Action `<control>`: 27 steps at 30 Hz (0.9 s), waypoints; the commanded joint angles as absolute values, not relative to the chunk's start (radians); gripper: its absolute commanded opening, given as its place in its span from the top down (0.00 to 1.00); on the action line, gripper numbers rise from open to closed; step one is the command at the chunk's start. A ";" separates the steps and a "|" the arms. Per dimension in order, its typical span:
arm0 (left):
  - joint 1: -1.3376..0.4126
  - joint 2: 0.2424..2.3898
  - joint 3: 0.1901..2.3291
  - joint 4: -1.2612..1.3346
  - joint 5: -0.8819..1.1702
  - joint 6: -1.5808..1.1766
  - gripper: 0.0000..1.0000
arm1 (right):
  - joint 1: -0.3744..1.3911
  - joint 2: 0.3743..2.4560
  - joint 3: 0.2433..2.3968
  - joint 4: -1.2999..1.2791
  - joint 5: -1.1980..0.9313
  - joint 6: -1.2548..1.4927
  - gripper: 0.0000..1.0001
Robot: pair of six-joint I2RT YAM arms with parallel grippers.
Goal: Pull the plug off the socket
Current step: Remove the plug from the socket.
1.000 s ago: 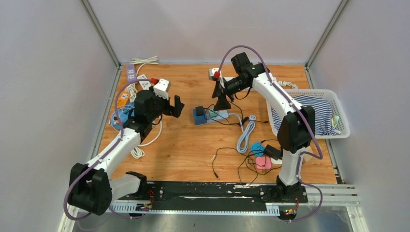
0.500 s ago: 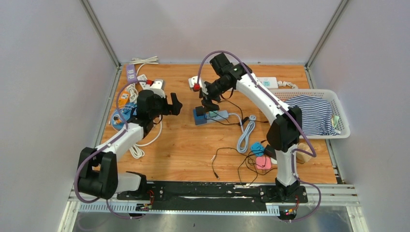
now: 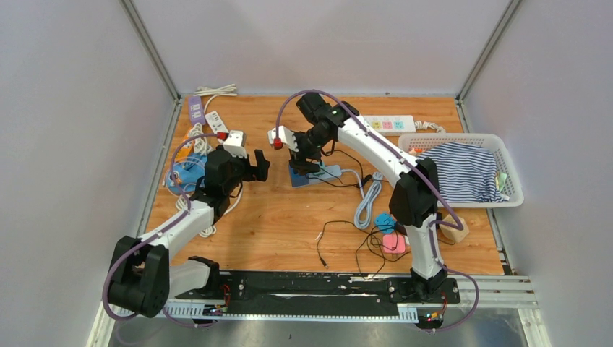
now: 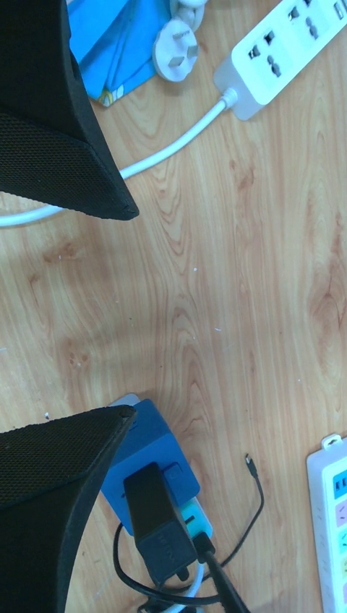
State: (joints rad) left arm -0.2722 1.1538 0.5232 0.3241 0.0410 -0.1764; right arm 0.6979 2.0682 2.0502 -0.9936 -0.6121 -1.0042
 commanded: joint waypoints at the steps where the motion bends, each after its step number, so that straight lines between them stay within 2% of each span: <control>1: -0.258 1.192 0.517 0.393 0.035 -0.235 0.00 | 0.739 2.095 2.095 -1.002 -0.499 -0.956 0.27; 11: -0.249 1.204 0.496 0.419 0.190 -0.195 0.04 | 0.754 2.144 2.129 -1.000 -0.455 -0.927 0.28; 27: -0.249 1.181 0.451 0.482 0.154 -0.192 0.04 | 0.757 2.173 2.139 -1.000 -0.451 -0.914 0.39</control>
